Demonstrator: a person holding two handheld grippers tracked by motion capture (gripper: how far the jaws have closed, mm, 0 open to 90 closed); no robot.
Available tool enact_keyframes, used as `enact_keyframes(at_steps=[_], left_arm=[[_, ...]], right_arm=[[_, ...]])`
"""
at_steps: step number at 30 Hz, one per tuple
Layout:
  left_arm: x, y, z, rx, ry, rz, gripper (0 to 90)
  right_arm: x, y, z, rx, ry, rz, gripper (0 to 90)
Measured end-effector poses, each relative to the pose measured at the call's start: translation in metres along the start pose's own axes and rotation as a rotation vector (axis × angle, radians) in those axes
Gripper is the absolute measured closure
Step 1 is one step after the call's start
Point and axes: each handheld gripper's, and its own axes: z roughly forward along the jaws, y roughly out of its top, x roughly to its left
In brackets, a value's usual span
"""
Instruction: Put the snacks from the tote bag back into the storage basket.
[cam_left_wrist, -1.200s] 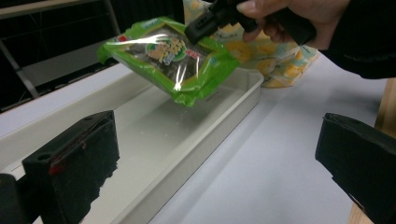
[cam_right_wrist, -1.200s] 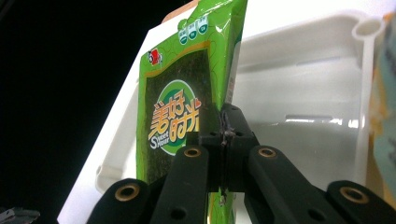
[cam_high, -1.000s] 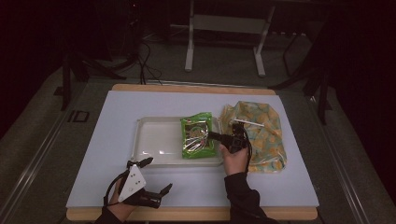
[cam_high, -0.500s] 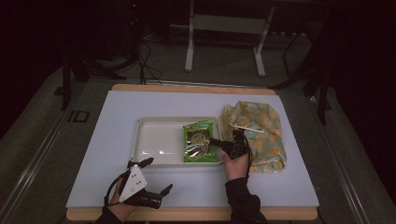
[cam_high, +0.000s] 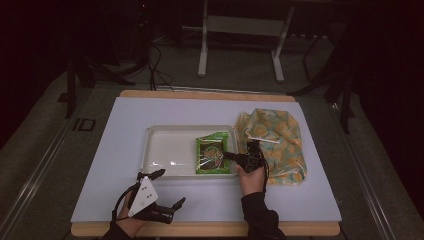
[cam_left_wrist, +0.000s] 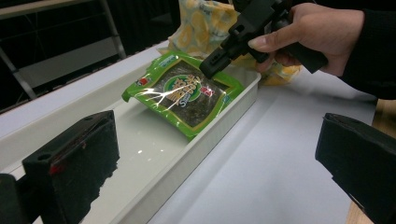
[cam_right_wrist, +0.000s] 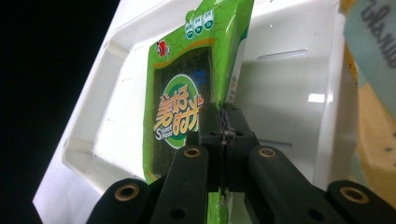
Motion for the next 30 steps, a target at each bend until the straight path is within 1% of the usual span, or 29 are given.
enact_keyframes(at_steps=[2, 5, 7, 8, 9, 10, 11, 16, 20, 25, 27, 30], left_arm=[[0.0001, 0.0, 0.0002, 0.0, -0.001, 0.001, 0.2], [0.0001, 0.0001, 0.0001, -0.001, -0.001, 0.001, 0.2], [0.0001, 0.0002, 0.0, -0.002, -0.001, 0.0, 0.2], [0.0001, 0.0002, 0.0, -0.002, -0.001, 0.0, 0.2], [0.0003, 0.0002, 0.0001, -0.002, -0.002, 0.001, 0.2], [0.0003, 0.0002, 0.0003, 0.0, -0.002, 0.002, 0.2], [0.0004, 0.0002, 0.0005, 0.0, -0.002, 0.002, 0.2], [0.0003, 0.0004, 0.0008, 0.0, -0.004, 0.007, 0.2], [0.0003, 0.0006, 0.0008, -0.001, -0.006, 0.006, 0.2], [0.0002, 0.0008, 0.0011, -0.001, -0.007, 0.007, 0.2], [0.0002, 0.001, 0.0012, -0.001, -0.009, 0.009, 0.2], [0.0004, 0.001, 0.0012, -0.001, -0.01, 0.007, 0.2]], right_arm=[[0.0006, 0.0008, 0.0007, 0.004, -0.008, -0.008, 88.5], [0.0014, 0.0025, 0.0015, 0.017, -0.023, -0.006, 88.4], [0.0022, 0.004, 0.0018, 0.026, -0.039, -0.016, 88.3], [0.0022, 0.004, 0.0018, 0.026, -0.039, -0.016, 88.3], [0.0026, 0.0044, 0.0018, 0.026, -0.05, -0.029, 88.1], [0.0047, 0.005, 0.002, 0.033, -0.079, -0.054, 87.9], [0.0051, 0.0052, 0.0025, 0.033, -0.086, -0.062, 87.7], [0.0075, 0.007, 0.004, 0.052, -0.12, -0.074, 86.8], [0.0047, 0.0076, 0.0036, 0.065, -0.118, -0.062, 84.4], [0.0055, 0.0075, 0.0038, 0.073, -0.142, -0.084, 82.3], [0.0048, 0.0083, 0.0047, 0.078, -0.158, -0.093, 79.7], [0.0035, 0.009, 0.0059, 0.085, -0.156, -0.096, 76.9]])
